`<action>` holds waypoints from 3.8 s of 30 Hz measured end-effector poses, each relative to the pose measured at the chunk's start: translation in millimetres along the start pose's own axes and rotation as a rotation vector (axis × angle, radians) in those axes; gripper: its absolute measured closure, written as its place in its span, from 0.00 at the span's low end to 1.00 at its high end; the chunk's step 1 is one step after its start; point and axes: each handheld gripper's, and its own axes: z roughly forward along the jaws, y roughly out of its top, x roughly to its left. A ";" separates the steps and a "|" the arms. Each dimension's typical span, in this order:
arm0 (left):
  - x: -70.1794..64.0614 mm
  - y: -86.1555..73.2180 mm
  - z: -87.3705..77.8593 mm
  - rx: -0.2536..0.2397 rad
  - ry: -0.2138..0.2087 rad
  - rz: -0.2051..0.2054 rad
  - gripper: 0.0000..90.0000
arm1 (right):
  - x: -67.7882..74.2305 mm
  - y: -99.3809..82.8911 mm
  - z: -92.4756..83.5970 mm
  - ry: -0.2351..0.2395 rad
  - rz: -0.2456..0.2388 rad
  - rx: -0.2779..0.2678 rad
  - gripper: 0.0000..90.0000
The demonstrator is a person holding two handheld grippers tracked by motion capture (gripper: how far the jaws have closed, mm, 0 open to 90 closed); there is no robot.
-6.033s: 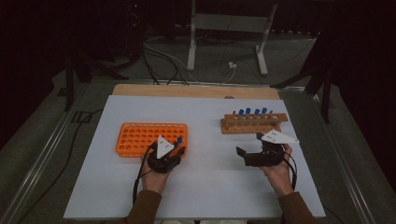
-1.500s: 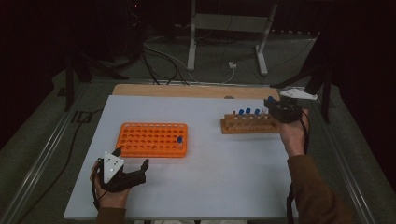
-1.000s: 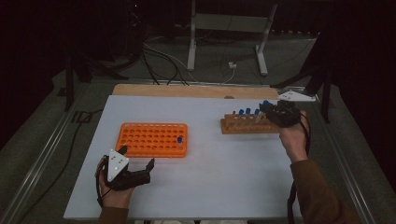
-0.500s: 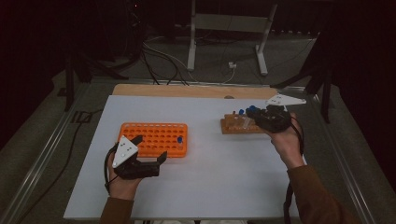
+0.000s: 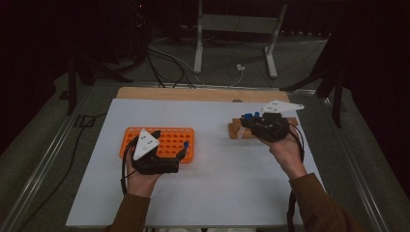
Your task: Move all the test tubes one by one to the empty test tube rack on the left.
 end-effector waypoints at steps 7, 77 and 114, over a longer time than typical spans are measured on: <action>-9.6 5.5 16.4 0.021 -0.008 0.035 0.01 | 20.2 5.4 0.9 0.060 -0.032 -0.020 0.85; -44.4 16.4 54.7 0.025 -0.153 0.085 0.87 | 65.0 9.0 24.3 0.278 0.014 -0.082 0.59; 16.9 -21.2 19.4 -0.020 -0.013 0.002 0.87 | 3.9 -81.6 -11.6 -0.134 0.093 -0.106 0.02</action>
